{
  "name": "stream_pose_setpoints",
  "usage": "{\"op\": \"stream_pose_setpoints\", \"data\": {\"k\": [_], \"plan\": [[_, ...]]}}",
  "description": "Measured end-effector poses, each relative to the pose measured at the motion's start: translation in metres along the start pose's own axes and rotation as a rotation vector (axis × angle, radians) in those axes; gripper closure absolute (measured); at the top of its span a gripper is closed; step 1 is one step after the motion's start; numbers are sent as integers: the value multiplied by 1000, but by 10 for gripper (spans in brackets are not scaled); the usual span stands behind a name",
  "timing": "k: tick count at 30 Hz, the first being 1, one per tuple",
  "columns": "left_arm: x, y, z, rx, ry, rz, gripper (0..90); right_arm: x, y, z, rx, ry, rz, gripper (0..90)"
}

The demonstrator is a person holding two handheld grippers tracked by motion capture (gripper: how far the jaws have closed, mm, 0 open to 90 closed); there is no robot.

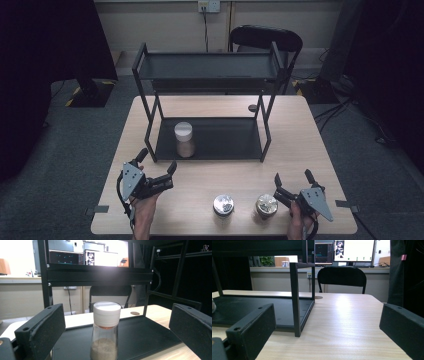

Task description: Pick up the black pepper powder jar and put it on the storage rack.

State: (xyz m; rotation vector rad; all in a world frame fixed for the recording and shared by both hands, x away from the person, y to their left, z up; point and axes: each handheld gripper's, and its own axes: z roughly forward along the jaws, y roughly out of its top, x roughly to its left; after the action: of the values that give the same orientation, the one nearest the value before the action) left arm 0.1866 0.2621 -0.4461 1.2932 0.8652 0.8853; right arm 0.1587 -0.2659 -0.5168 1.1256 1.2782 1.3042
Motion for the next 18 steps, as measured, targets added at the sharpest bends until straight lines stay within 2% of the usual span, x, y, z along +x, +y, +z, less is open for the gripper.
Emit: {"op": "stream_pose_setpoints", "data": {"k": [2,6,10,14,18], "plan": [[1,-3,-4,-13,1,-23,0,0,0,0,1,0,0,0],[-1,-10,-11,-27,9,2,0,0,0,0,1,0,0,0],[-2,-17,-13,-34,4,-13,0,0,0,0,2,0,0,0],[-6,-21,-14,-1,-1,14,1,0,0,0,2,0,0,0],[-10,-33,-16,-5,-4,16,0,0,0,0,1,0,0,0]]}}
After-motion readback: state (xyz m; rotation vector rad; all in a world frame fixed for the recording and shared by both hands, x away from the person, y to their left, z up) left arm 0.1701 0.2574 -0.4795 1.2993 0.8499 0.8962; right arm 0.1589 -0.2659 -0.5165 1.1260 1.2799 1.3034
